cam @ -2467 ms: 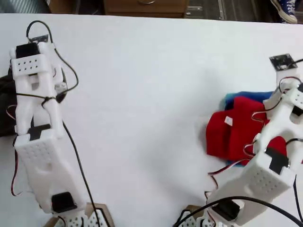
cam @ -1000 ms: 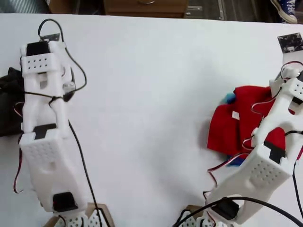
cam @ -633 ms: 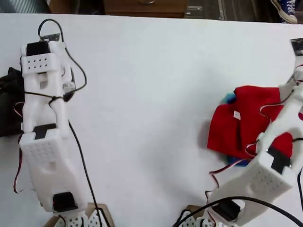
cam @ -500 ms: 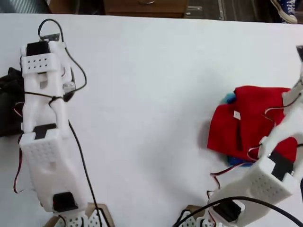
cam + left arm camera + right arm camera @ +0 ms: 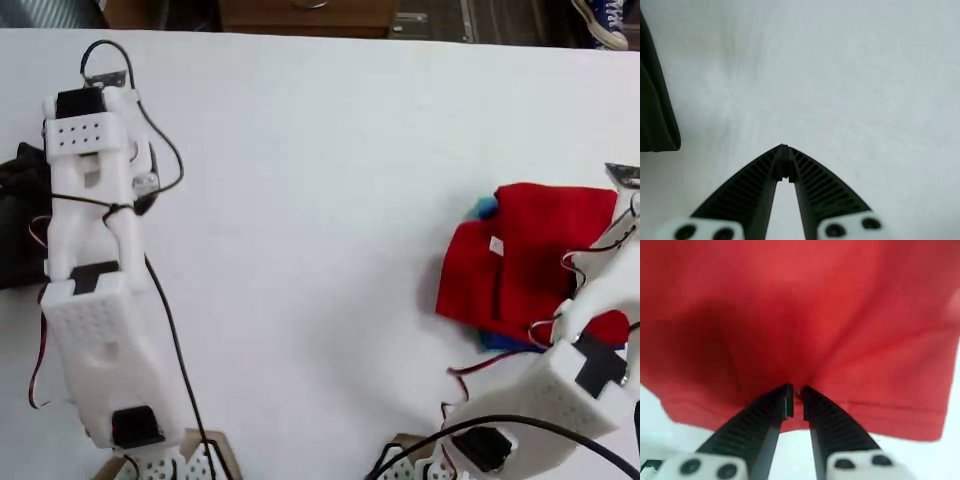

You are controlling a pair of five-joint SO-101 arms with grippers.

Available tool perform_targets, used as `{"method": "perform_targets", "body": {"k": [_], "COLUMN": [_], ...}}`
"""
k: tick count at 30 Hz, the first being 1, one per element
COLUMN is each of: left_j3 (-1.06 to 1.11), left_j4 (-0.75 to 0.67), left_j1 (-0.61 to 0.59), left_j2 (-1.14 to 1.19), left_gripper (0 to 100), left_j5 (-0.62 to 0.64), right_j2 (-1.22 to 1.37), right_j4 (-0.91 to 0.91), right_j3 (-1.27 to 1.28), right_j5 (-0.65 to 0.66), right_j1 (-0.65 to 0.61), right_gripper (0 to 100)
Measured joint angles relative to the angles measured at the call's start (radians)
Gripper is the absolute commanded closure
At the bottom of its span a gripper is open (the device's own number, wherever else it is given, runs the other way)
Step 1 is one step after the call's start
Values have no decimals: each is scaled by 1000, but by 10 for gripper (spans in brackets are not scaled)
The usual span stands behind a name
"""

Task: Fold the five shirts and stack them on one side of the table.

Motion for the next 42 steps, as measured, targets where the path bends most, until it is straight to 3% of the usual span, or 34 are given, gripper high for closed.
{"method": "perform_targets", "body": {"k": [9, 15, 19, 24, 27, 31, 40, 42], "left_j3": [-3, -112, -232, -264, -265, -265, -265, -265], "left_j4": [0, 0, -37, -180, -255, -371, -591, -614], "left_j1": [-71, -259, -433, -595, -674, -726, -733, -733], "left_j2": [0, 0, 2, 49, 121, 232, 310, 310], "left_gripper": [977, 976, 941, 769, 752, 752, 754, 805], "left_j5": [0, -8, -130, -344, -442, -479, -496, -532], "right_j2": [-385, -720, -961, -1181, -1240, -1257, -1261, -1261], "right_j4": [46, 46, 48, 48, 48, 48, 48, 54], "right_j3": [157, 339, 483, 632, 687, 740, 746, 746], "right_j5": [32, 32, 32, 32, 32, 32, 32, 32], "right_j1": [-52, -172, -319, -451, -479, -482, -482, -482], "right_gripper": [950, 950, 950, 950, 950, 950, 950, 950]}}
